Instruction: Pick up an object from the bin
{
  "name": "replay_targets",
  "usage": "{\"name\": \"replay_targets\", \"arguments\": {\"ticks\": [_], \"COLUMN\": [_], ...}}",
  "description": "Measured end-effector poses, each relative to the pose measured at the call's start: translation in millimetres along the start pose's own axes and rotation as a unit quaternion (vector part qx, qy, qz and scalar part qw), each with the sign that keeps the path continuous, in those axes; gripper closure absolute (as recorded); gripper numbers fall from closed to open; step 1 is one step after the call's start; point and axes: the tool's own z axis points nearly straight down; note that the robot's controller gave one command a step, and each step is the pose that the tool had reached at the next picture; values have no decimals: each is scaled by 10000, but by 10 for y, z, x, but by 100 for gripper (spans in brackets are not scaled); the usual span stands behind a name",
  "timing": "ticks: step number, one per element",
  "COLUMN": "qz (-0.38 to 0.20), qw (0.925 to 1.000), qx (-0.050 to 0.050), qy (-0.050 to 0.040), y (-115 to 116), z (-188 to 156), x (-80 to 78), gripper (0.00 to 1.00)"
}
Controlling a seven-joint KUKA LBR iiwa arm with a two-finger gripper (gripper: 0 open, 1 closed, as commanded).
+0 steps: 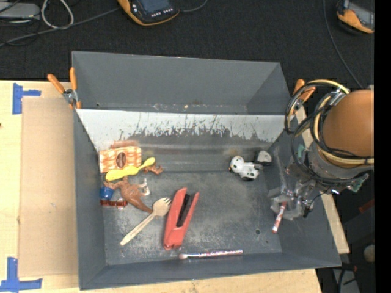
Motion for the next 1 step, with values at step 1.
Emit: {"name": "replay_targets", "arguments": {"ticks": [1], "qz": [13], "qw": [10000], "qx": [0], "qy": [-8], "y": [6], "z": [-352], "x": [-13], "gripper": [100]}}
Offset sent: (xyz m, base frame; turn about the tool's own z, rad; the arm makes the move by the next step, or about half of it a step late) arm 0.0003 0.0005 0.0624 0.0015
